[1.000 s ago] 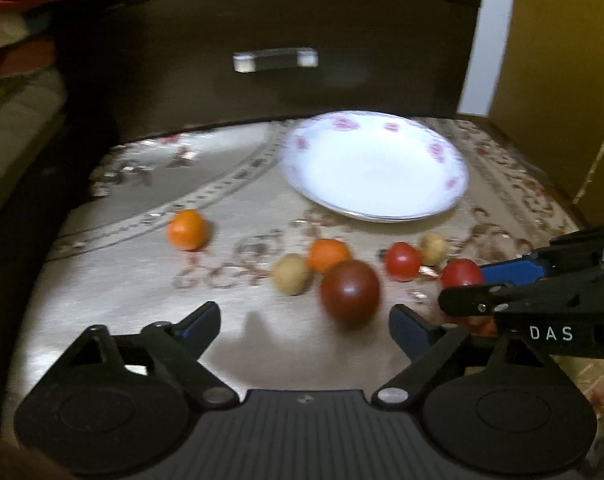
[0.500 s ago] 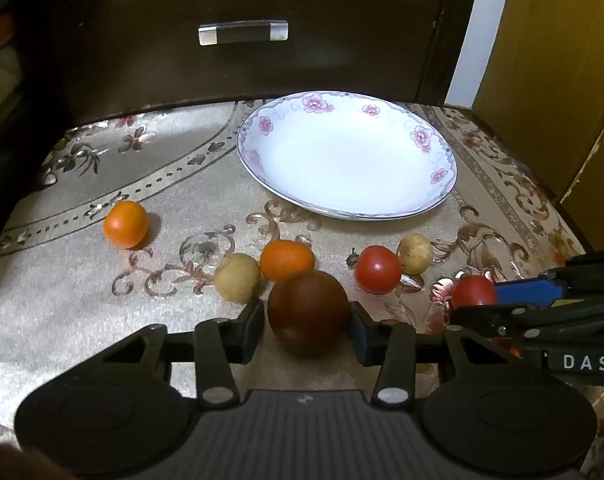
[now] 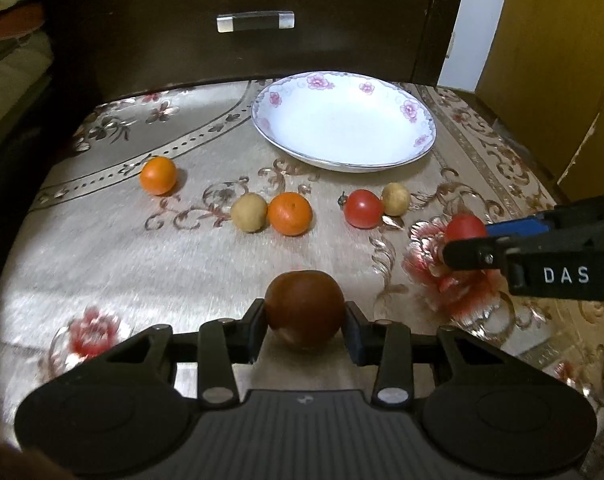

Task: Organize fruits
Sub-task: 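Carry the dark tomato with the left gripper into the plate while the right drops the cherry tomato there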

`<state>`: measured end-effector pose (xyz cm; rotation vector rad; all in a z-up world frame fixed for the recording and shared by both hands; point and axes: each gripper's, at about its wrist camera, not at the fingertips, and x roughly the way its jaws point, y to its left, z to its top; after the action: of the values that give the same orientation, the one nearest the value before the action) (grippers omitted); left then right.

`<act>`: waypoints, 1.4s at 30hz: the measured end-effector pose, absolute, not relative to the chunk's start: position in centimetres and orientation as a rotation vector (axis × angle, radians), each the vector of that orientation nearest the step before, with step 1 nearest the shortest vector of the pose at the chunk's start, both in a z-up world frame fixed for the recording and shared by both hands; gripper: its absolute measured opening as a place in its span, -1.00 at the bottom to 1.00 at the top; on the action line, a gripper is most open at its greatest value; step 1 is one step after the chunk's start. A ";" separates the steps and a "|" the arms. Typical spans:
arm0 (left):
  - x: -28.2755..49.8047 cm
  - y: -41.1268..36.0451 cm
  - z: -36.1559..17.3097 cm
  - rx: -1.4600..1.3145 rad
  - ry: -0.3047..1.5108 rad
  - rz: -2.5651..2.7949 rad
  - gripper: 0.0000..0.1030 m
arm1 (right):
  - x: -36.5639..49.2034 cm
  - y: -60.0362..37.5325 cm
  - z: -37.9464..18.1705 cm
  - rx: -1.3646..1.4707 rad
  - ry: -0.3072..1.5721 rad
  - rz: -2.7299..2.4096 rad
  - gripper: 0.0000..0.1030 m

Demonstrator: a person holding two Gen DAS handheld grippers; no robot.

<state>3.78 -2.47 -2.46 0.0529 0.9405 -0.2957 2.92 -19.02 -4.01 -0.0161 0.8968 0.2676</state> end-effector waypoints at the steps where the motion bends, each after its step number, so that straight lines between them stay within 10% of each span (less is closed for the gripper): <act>1: 3.7 -2.4 -2.2 0.053 0.944 -0.293 -0.12 | 2.7 -19.0 -3.9 -0.021 0.895 0.270 -0.50; 42: 16.1 -4.7 -1.2 0.015 0.894 -0.329 -0.02 | 13.2 -19.0 -3.1 -0.032 0.847 0.209 -0.45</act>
<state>16.11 -4.69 -1.16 0.0148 0.8943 -0.3294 13.16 -19.04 -3.10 -0.0316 0.8471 0.2093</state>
